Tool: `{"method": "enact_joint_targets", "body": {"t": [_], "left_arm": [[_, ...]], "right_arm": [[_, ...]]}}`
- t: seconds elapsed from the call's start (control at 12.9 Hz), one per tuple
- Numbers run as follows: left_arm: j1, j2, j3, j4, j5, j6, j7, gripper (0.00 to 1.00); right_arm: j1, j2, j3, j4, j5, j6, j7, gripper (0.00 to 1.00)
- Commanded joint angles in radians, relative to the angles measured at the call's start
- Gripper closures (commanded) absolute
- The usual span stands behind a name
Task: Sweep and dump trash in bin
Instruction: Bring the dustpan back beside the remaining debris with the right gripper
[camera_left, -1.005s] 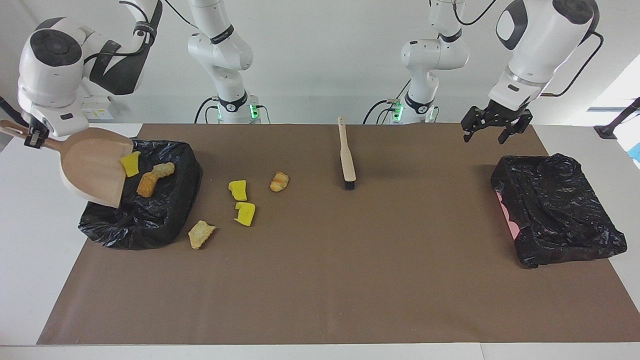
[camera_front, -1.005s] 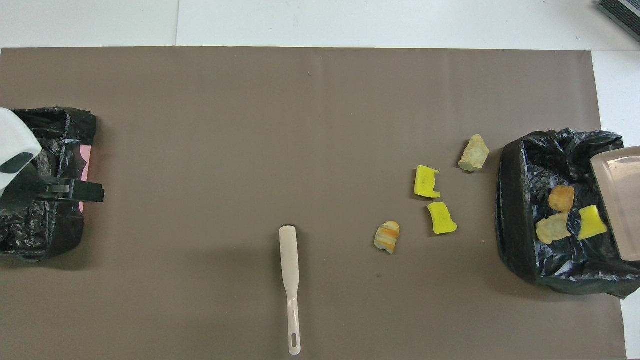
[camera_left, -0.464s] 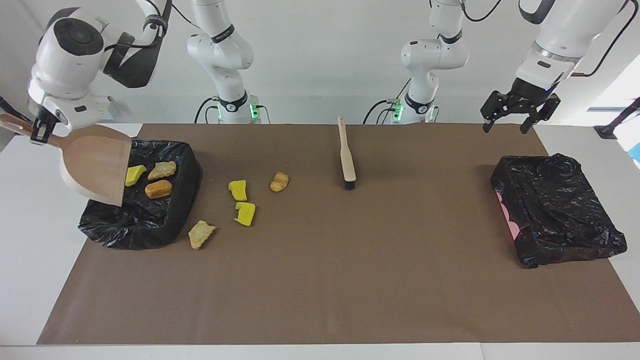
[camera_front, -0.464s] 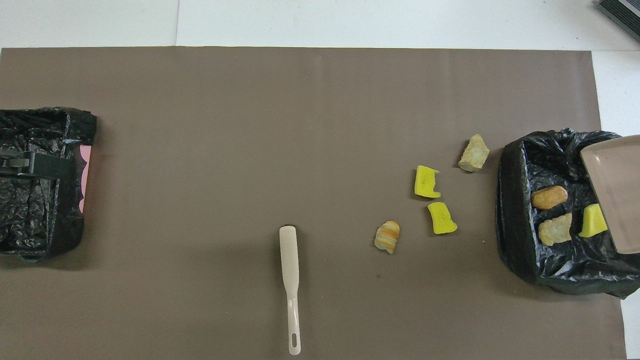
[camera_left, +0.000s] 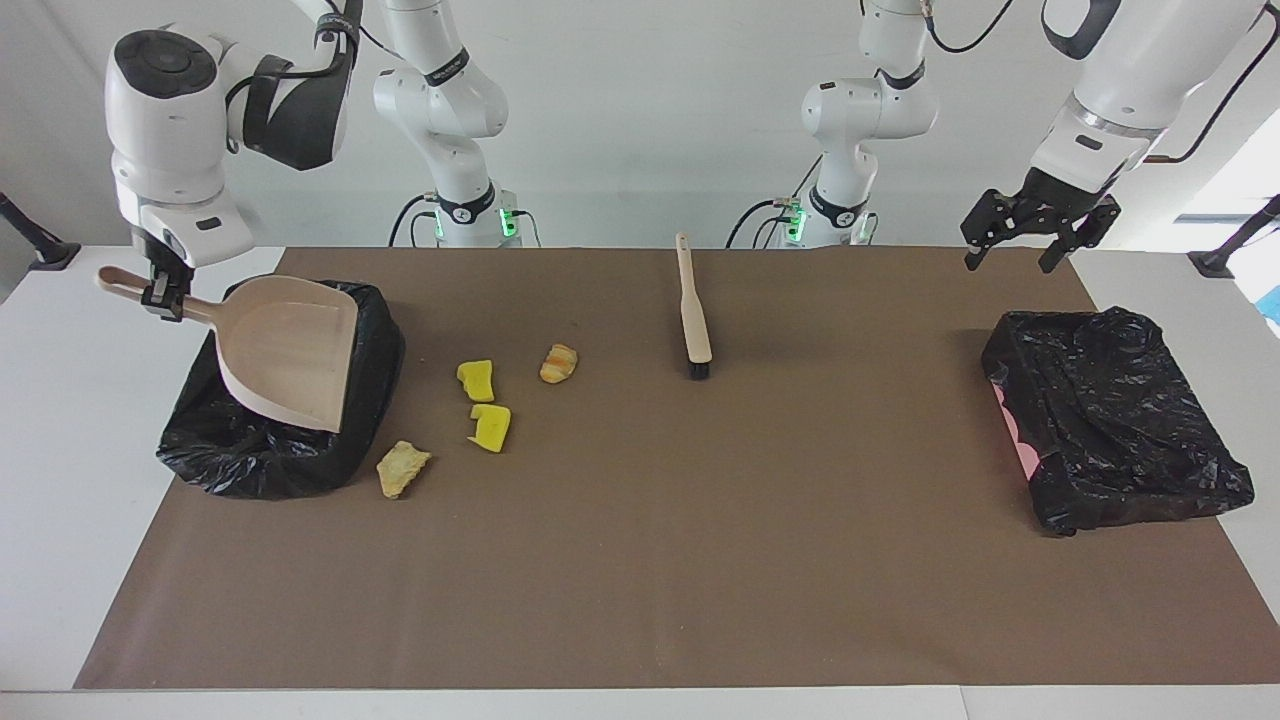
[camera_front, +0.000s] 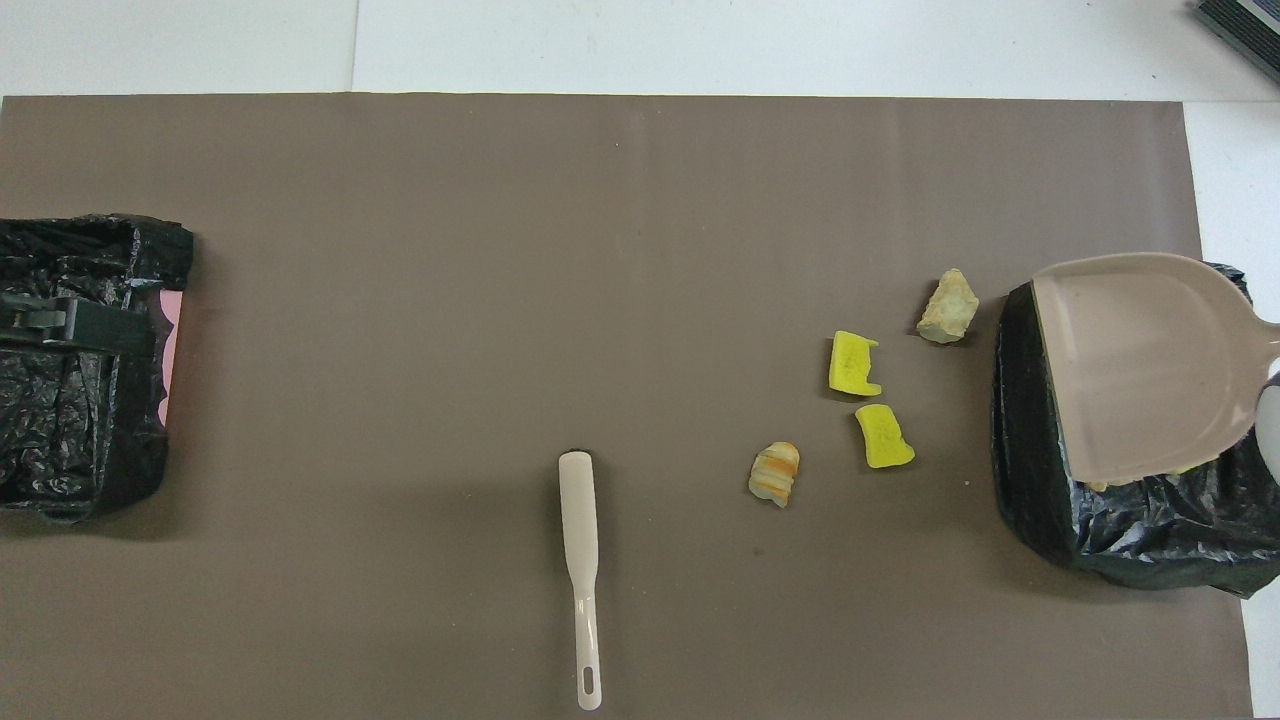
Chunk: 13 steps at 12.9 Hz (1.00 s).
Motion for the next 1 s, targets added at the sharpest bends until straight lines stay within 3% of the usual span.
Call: {"method": "enact_joint_targets", "body": {"t": [0.0,0.46,0.62,0.93], "left_arm": [[0.012,0.007,-0.006,0.033,0.006,-0.013,0.000,0.00],[0.012,0.003,0.008,0.053,0.024,-0.057,0.008,0.00],[0.012,-0.001,0.011,0.050,0.019,-0.051,0.009,0.00],[0.024,-0.014,0.013,0.035,0.018,-0.062,0.014,0.00]], "right_arm": [[0.055,-0.019,0.011,-0.019,0.092,-0.022,0.117,1.00],[0.222,0.050,0.013,-0.034,0.284,-0.063,0.610,1.00],[0.274,0.104,0.013,-0.034,0.367,-0.039,0.766,1.00],[0.372,0.191,0.013,-0.029,0.402,0.078,1.022,1.00]]}}
